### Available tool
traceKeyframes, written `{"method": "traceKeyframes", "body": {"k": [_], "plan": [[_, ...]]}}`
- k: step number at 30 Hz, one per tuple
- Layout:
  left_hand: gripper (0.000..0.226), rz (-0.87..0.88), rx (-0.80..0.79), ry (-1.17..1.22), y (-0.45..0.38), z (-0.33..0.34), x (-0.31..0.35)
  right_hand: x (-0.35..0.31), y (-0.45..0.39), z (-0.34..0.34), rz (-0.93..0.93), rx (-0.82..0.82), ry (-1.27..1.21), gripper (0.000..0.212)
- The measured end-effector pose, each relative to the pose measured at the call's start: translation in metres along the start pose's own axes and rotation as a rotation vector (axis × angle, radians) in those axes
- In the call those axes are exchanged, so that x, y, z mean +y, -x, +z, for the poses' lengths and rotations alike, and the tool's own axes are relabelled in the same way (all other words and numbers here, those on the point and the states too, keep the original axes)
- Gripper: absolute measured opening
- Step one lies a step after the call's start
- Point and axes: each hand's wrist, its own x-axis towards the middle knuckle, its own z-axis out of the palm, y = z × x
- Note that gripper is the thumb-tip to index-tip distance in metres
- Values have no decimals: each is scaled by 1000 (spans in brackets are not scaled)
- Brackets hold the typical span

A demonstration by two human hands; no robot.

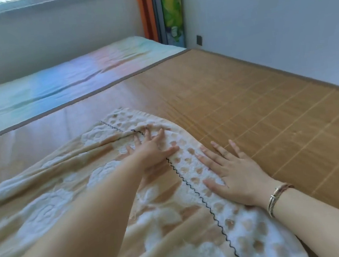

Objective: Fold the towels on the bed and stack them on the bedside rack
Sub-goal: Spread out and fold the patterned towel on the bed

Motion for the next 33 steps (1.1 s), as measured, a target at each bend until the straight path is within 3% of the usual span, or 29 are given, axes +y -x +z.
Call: {"method": "traceKeyframes", "body": {"k": [10,17,23,27,30,33], "plan": [[92,177,48,-100,-106,11,177,195,14,-13,147,-52,113,66],[94,176,45,-104,-135,13,225,235,13,-7,144,-12,92,64],[83,239,216,-67,-104,14,207,227,13,-13,182,-40,109,68],[75,217,210,-61,-50,4,161,208,24,-23,316,-135,189,95],[75,139,170,-86,3,-10,96,171,28,-45,356,-202,330,59],[73,18,191,-79,67,-16,24,99,19,-69,229,-191,354,66]]}}
